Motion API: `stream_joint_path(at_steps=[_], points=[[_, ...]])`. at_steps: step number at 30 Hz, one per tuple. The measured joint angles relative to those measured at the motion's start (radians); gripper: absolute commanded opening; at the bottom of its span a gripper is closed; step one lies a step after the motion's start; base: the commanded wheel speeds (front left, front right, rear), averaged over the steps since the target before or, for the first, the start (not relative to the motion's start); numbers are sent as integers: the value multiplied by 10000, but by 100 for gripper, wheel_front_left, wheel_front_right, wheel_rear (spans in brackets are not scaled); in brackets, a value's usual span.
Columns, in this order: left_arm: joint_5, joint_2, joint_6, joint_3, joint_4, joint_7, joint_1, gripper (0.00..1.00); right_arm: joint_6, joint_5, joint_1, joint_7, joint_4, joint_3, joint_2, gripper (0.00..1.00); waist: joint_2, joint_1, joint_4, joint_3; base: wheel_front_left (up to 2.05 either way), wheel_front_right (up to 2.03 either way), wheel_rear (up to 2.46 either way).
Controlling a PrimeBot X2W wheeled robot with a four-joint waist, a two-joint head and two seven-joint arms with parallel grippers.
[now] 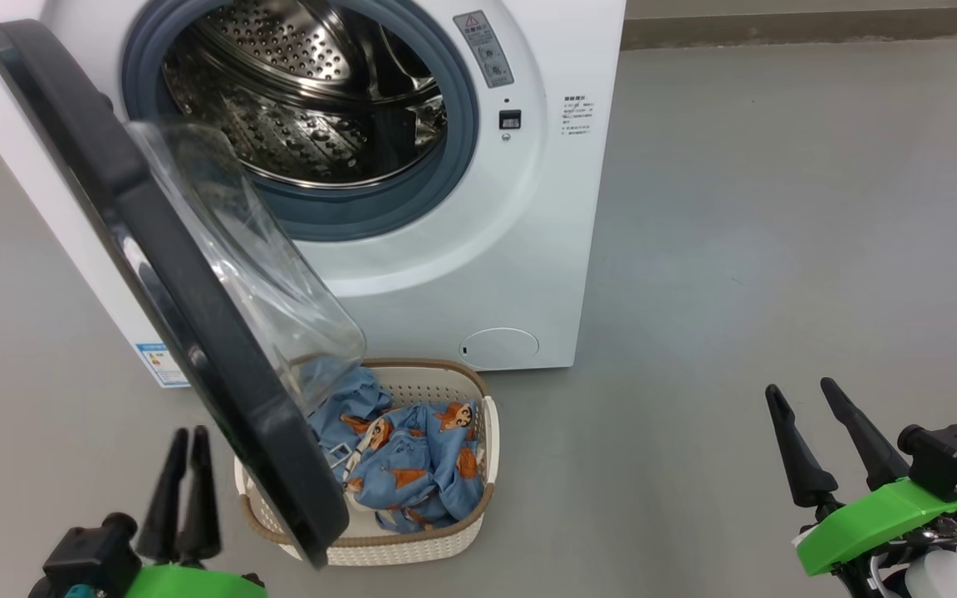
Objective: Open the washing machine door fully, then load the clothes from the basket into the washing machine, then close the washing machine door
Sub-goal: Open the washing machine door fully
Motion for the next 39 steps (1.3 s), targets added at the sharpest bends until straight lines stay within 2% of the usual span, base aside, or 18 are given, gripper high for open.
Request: stream_joint_path(at_steps=[4,13,21,29,39], points=[[36,-2,2,58,-322,0,-2,0,2,2,0,0,0,-19,17,100,0,0,33,-6,0,0,0],[234,2,332,186,-3053,-2,-17,0,0,4,0,0,2,-31,21,100,0,0,152,-18,0,0,0],[215,4,374,-731,-5081,-13,-4,0,0,17,0,0,8,35,19,100,0,0,222,-57,0,0,0],[282,33,353,-1987,-5275,61,178,0,0,69,0,0,17,119,21,100,-1,0,198,-27,0,0,0],[-117,113,190,-2800,-4744,974,180,0,2,107,-4,0,17,123,21,100,0,0,-20,107,0,0,0]])
